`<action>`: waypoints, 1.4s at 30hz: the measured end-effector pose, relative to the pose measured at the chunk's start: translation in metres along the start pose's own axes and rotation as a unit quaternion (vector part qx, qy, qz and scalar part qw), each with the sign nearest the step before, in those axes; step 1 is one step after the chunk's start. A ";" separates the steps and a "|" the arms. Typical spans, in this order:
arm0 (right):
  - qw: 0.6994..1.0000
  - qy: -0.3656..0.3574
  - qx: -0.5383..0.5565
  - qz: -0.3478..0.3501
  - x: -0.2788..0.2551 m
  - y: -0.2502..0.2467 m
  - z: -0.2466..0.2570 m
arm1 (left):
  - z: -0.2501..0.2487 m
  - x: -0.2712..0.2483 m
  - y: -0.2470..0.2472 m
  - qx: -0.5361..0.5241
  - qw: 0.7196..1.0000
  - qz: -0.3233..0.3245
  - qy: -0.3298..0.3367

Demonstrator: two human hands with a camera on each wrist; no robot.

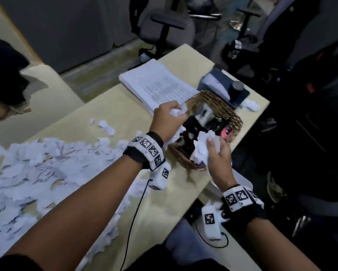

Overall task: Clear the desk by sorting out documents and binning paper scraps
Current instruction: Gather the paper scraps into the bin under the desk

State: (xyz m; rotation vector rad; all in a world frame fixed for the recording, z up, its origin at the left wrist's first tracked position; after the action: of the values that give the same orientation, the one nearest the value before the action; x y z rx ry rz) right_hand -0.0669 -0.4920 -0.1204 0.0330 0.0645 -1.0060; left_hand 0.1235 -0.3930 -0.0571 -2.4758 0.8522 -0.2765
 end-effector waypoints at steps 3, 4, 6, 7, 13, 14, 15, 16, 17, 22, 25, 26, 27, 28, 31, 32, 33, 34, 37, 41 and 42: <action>0.995 -0.011 0.005 -0.098 -0.001 -0.086 0.007 | -0.051 -0.003 0.075 -0.032 0.997 0.055 0.033; 0.992 -0.011 0.004 -0.126 -0.002 -0.113 0.008 | -0.065 -0.007 0.103 -0.042 0.995 0.078 0.039; 0.984 -0.002 -0.001 -0.176 -0.003 -0.161 0.006 | -0.084 -0.014 0.153 -0.054 0.991 0.121 0.028; 0.981 0.005 0.000 -0.194 -0.003 -0.183 0.003 | -0.091 -0.017 0.178 -0.051 0.989 0.140 0.021; 0.963 0.061 -0.034 -0.261 0.016 -0.278 -0.059 | -0.082 -0.034 0.316 -0.001 0.968 0.251 -0.027; 0.959 0.069 -0.052 -0.269 0.021 -0.288 -0.073 | -0.071 -0.037 0.334 0.017 0.963 0.267 -0.039; 0.956 0.083 -0.068 -0.274 0.025 -0.295 -0.087 | -0.057 -0.041 0.352 0.032 0.957 0.283 -0.053; 0.952 0.104 -0.085 -0.275 0.034 -0.306 -0.109 | -0.040 -0.044 0.380 0.047 0.948 0.305 -0.075; 0.948 0.130 -0.104 -0.272 0.039 -0.314 -0.131 | -0.020 -0.049 0.401 0.063 0.939 0.323 -0.104; 0.903 0.303 -0.212 -0.216 0.054 -0.343 -0.261 | 0.097 -0.065 0.493 0.118 0.883 0.362 -0.274; 0.881 0.383 -0.222 -0.167 0.063 -0.346 -0.333 | 0.142 -0.064 0.529 0.108 0.862 0.366 -0.335; 0.875 0.400 -0.225 -0.154 0.066 -0.348 -0.352 | 0.156 -0.063 0.541 0.115 0.854 0.372 -0.344; 0.870 0.413 -0.227 -0.143 0.070 -0.350 -0.370 | 0.168 -0.063 0.552 0.117 0.849 0.377 -0.351; 0.867 0.422 -0.228 -0.132 0.076 -0.350 -0.384 | 0.179 -0.062 0.561 0.126 0.842 0.380 -0.361; 0.874 0.417 -0.223 -0.111 0.095 -0.352 -0.417 | 0.215 -0.062 0.585 0.132 0.830 0.379 -0.387; 0.880 0.407 -0.216 -0.114 0.102 -0.353 -0.426 | 0.227 -0.063 0.591 0.123 0.825 0.380 -0.399; 0.885 0.400 -0.208 -0.117 0.107 -0.354 -0.434 | 0.236 -0.064 0.597 0.100 0.821 0.382 -0.413; 0.883 0.408 -0.202 -0.109 0.110 -0.352 -0.443 | 0.247 -0.069 0.605 0.073 0.814 0.389 -0.426; 0.877 0.432 -0.189 -0.090 0.109 -0.347 -0.452 | 0.270 -0.075 0.614 0.018 0.797 0.375 -0.472; 0.882 0.406 -0.201 -0.128 0.109 -0.353 -0.429 | 0.267 -0.074 0.608 -0.022 0.793 0.317 -0.519; 0.874 0.426 -0.199 -0.121 0.105 -0.351 -0.423 | 0.269 -0.074 0.604 -0.018 0.794 0.304 -0.526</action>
State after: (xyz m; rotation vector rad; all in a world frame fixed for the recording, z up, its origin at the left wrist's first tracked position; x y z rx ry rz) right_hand -0.3236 -0.7436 -0.5492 0.0915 1.1105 -1.1473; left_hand -0.1561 -0.6504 -0.6034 -1.7514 1.0086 1.2249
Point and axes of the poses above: each hand's wrist, its own x-axis towards the middle knuckle, its own y-axis out of the palm, z = x × y, the point moved 9 cm from there along x, towards the middle knuckle, and after that the axes turned 15 degrees about x, right-handed, at the moved point
